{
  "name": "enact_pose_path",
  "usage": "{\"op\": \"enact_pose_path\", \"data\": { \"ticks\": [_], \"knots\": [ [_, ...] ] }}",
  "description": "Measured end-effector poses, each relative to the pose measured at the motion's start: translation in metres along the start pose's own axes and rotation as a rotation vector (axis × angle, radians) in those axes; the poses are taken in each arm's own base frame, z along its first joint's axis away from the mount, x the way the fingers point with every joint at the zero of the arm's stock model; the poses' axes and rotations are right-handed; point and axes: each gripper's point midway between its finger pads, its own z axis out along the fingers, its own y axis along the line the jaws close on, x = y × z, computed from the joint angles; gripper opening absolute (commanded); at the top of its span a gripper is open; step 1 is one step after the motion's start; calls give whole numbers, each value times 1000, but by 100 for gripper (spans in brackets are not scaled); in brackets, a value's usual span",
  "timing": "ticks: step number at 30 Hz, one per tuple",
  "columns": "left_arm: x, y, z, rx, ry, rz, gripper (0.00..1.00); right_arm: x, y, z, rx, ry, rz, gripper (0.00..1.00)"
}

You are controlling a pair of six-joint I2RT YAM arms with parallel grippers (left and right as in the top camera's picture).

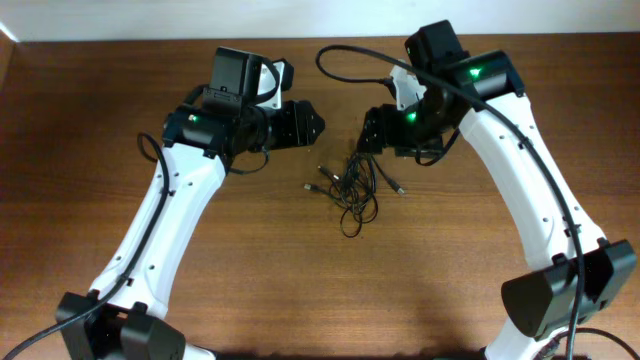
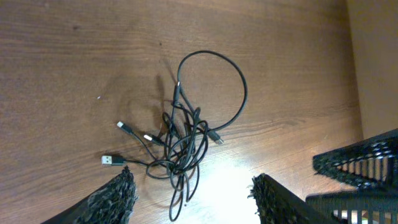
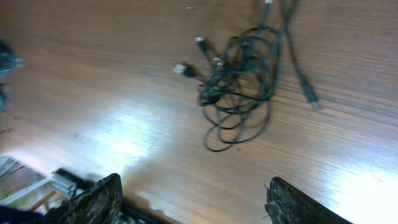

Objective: Untangle cables

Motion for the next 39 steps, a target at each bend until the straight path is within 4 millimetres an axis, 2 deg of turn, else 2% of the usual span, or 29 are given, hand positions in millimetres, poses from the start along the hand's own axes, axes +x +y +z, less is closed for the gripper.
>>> {"op": "enact_pose_path", "data": {
  "ticks": [2, 4, 5, 6, 8, 10, 13, 15, 17, 19, 22, 23, 24, 25, 26, 28, 30, 31, 33, 35, 37, 38, 39],
  "knots": [
    [7, 3, 0, -15, 26, -1, 63, -1, -13, -1, 64, -10, 9, 76],
    [13, 5, 5, -24, 53, -1, 56, -6, -30, -6, 98, -23, 44, 76],
    [21, 7, 16, -33, 96, 5, 55, -9, -42, -10, 110, -31, 72, 76],
    [35, 9, 35, -44, 163, 27, 54, -14, -69, -20, 131, -45, 144, 76],
    [64, 12, 66, -57, 289, 95, 48, -17, -103, -34, 148, -62, 235, 76],
    [77, 15, 84, -70, 341, 146, 44, -17, -110, -37, 152, -65, 257, 76],
    [84, 26, 118, -93, 368, 196, 38, -17, -111, -37, 152, -65, 257, 76],
    [84, 31, 134, -94, 365, 213, 28, -17, -111, -37, 152, -65, 257, 76],
    [85, 29, 146, -88, 357, 237, 25, -17, -111, -37, 152, -66, 253, 76],
    [86, 23, 161, -73, 344, 265, 25, -17, -111, -37, 152, -65, 250, 76],
    [85, 12, 168, -48, 319, 292, 31, -17, -110, -37, 152, -64, 243, 76],
    [88, 7, 169, -40, 325, 302, 36, -17, -109, -36, 151, -63, 239, 76],
    [93, 0, 170, -30, 333, 316, 32, -17, -108, -36, 151, -62, 236, 76],
    [97, -4, 171, -25, 339, 325, 21, -17, -107, -35, 151, -60, 232, 76],
    [106, -14, 174, -14, 353, 349, 16, -16, -105, -34, 150, -58, 227, 76],
    [118, -20, 181, -18, 373, 365, 15, -16, -104, -34, 150, -57, 226, 76],
    [124, -12, 190, -49, 393, 330, 10, -16, -104, -34, 150, -57, 222, 76],
    [126, -6, 196, -64, 399, 306, 0, -16, -104, -34, 150, -57, 221, 76],
    [133, 3, 205, -88, 421, 258, 0, -16, -104, -34, 150, -56, 218, 75],
    [136, 7, 203, -102, 433, 230, 0, -16, -103, -34, 143, -55, 211, 75],
    [130, 15, 197, -116, 433, 198, 0, -15, -85, -32, 38, -35, 125, 74],
    [122, 17, 188, -116, 422, 180, 0, -14, -71, -32, -34, -26, 75, 73],
    [92, 13, 162, -78, 359, 142, 0, -13, -55, -31, -111, -21, 19, 73]
  ]
}}
